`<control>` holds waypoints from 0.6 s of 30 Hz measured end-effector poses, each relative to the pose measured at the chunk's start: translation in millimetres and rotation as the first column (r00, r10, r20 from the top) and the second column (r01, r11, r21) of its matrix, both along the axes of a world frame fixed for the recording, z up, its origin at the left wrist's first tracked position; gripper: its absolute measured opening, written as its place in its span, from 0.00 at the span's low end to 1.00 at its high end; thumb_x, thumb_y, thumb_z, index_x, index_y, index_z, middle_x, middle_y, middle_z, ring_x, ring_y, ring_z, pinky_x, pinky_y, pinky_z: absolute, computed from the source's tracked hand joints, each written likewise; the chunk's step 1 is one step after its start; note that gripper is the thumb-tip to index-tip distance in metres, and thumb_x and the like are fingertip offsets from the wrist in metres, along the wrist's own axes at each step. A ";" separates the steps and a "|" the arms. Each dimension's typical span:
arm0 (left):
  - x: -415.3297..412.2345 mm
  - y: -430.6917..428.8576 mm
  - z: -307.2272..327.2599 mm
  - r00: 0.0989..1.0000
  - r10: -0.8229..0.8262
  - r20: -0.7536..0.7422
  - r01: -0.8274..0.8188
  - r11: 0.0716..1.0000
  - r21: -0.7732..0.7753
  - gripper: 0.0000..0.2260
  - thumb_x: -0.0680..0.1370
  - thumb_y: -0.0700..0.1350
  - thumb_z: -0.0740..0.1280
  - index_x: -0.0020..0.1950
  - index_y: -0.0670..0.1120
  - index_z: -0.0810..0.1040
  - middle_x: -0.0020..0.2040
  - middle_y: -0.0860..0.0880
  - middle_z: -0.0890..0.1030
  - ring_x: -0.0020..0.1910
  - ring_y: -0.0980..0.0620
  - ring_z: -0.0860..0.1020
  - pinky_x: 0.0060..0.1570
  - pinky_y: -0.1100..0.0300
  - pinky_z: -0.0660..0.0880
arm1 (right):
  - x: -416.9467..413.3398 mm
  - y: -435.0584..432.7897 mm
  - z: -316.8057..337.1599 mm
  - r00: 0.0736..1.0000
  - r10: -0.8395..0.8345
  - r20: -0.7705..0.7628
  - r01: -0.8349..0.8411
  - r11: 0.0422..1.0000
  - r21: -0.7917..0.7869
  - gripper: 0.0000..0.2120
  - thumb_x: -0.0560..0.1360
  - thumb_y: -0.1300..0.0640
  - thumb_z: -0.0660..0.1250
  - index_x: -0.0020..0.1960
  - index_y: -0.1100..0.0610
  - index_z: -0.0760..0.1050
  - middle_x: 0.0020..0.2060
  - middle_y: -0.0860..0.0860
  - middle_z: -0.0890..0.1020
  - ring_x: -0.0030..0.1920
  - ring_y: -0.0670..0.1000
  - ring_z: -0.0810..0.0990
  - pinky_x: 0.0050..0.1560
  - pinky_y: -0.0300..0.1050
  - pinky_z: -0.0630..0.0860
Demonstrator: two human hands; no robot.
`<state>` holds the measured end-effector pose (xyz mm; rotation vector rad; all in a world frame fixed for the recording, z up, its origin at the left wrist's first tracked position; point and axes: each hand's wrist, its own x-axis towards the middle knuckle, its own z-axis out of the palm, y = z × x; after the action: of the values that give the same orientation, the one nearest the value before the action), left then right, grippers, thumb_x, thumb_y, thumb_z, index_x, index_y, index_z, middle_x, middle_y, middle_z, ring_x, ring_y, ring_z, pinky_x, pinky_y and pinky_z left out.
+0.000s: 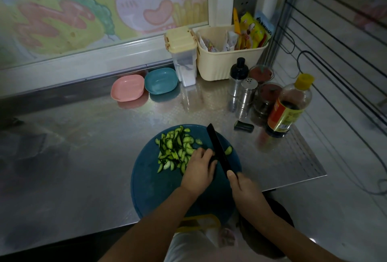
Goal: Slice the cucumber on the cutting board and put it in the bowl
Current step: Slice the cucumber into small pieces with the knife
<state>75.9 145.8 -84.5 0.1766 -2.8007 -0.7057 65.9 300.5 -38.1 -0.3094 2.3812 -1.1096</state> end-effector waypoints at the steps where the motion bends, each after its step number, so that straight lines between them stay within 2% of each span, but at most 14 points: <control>1: -0.6 -0.4 0.1 1.000 0.003 -0.001 -0.003 1.000 0.002 0.05 0.76 0.41 0.65 0.50 0.42 0.74 0.45 0.44 0.74 0.44 0.46 0.73 0.42 0.59 0.67 | 0.4 -1.1 -0.1 1.000 0.001 -0.016 -0.001 1.000 0.007 0.18 0.81 0.48 0.52 0.35 0.54 0.64 0.27 0.50 0.70 0.29 0.46 0.70 0.28 0.38 0.65; 5: -2.3 -1.0 0.3 1.000 0.011 -0.010 -0.011 1.000 0.029 0.06 0.77 0.45 0.62 0.50 0.43 0.73 0.45 0.44 0.74 0.44 0.47 0.73 0.44 0.61 0.65 | -1.7 -5.2 0.1 0.999 0.026 -0.040 -0.024 0.999 0.045 0.16 0.81 0.49 0.52 0.36 0.51 0.62 0.28 0.48 0.70 0.29 0.44 0.69 0.29 0.36 0.66; 7: -2.6 -1.4 0.6 1.000 0.012 -0.008 -0.012 0.999 0.037 0.10 0.77 0.48 0.57 0.50 0.43 0.73 0.45 0.45 0.74 0.44 0.48 0.73 0.44 0.61 0.66 | -6.9 -8.6 0.6 0.999 0.037 -0.018 -0.036 0.997 0.066 0.16 0.82 0.48 0.51 0.38 0.53 0.65 0.30 0.48 0.71 0.30 0.43 0.69 0.29 0.34 0.66; 10: -3.2 -1.2 1.2 1.000 0.021 -0.003 -0.021 0.999 0.047 0.12 0.77 0.49 0.56 0.51 0.43 0.73 0.45 0.45 0.75 0.45 0.49 0.73 0.45 0.61 0.66 | -16.9 -13.5 0.8 0.998 0.061 0.015 -0.063 0.993 0.099 0.17 0.82 0.48 0.49 0.43 0.57 0.68 0.31 0.48 0.72 0.31 0.42 0.69 0.28 0.32 0.65; 12: -1.5 -1.1 0.3 1.000 0.018 -0.010 -0.018 0.999 0.047 0.12 0.77 0.49 0.56 0.51 0.42 0.74 0.45 0.45 0.75 0.45 0.49 0.72 0.46 0.61 0.67 | -18.5 -15.8 0.2 0.998 0.057 0.020 -0.058 0.994 0.091 0.18 0.82 0.48 0.49 0.45 0.59 0.70 0.32 0.48 0.72 0.31 0.43 0.70 0.29 0.34 0.65; 14: 1.6 -2.1 -1.0 1.000 0.011 -0.017 -0.010 0.999 0.051 0.13 0.77 0.49 0.56 0.52 0.42 0.74 0.46 0.45 0.75 0.46 0.50 0.72 0.47 0.61 0.67 | -15.8 -16.9 -1.7 0.999 0.050 0.008 -0.050 0.994 0.094 0.20 0.82 0.48 0.49 0.49 0.61 0.72 0.34 0.48 0.73 0.33 0.46 0.70 0.31 0.41 0.61; 15: 2.5 -2.3 -1.1 1.000 0.011 -0.020 -0.010 0.998 0.058 0.14 0.77 0.49 0.56 0.53 0.42 0.74 0.46 0.45 0.75 0.47 0.50 0.72 0.48 0.61 0.67 | -14.9 -16.1 -2.8 0.999 0.050 0.000 -0.049 0.993 0.106 0.20 0.82 0.48 0.49 0.50 0.61 0.73 0.36 0.49 0.74 0.35 0.47 0.70 0.32 0.41 0.59; 18: 1.2 -1.9 -0.1 0.999 0.029 -0.041 -0.025 0.995 0.100 0.14 0.76 0.49 0.57 0.53 0.42 0.75 0.47 0.45 0.76 0.48 0.52 0.71 0.49 0.64 0.66 | -15.9 -11.0 -4.6 0.999 0.042 -0.004 -0.041 0.994 0.098 0.19 0.82 0.48 0.49 0.46 0.59 0.72 0.36 0.50 0.75 0.36 0.48 0.71 0.34 0.41 0.58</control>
<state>77.1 143.9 -84.6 0.2154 -2.7196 -0.8334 50.0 289.5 -42.7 -0.3269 2.4140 -0.9714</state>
